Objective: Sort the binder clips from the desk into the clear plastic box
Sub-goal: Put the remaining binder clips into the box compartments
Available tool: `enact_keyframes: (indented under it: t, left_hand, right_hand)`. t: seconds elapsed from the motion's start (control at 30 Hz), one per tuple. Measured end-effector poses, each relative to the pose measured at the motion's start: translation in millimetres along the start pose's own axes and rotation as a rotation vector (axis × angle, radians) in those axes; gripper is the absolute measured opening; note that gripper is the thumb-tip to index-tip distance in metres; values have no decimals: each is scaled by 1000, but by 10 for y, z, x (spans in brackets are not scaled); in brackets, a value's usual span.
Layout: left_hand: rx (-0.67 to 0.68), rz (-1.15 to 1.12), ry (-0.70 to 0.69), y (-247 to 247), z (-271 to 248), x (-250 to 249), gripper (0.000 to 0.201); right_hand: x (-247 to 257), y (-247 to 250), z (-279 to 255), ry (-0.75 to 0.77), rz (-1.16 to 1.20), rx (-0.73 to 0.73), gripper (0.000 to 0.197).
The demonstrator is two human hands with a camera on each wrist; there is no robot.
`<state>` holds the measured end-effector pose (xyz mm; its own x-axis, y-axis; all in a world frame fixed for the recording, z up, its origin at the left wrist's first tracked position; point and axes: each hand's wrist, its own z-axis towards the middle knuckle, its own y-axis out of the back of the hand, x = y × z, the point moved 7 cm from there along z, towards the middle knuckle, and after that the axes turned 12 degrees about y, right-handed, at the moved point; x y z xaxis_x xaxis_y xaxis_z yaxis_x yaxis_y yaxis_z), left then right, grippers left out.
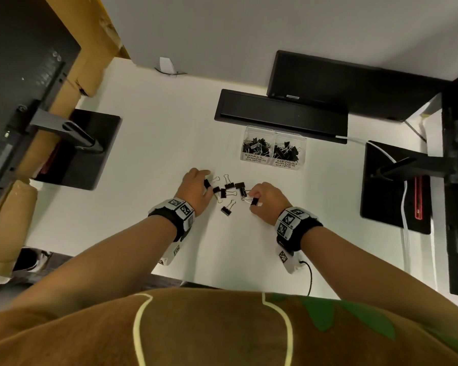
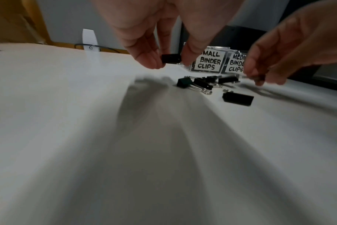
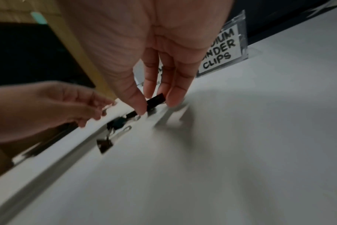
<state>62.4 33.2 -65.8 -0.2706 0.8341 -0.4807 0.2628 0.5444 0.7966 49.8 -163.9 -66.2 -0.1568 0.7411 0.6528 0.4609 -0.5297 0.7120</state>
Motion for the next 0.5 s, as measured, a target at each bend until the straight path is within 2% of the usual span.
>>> enact_keyframes:
  t: [0.17, 0.37, 0.5]
  left_hand:
    - [43, 57, -89, -100, 2, -11, 45]
    - [91, 113, -118, -208, -41, -71, 32]
    - [121, 181, -118, -247, -61, -87, 34]
  right_hand:
    - [-19, 473, 33, -48, 50, -170, 19]
    - [-167, 1173, 182, -103, -72, -387, 18]
    - [-367, 1267, 317, -163, -145, -371, 20]
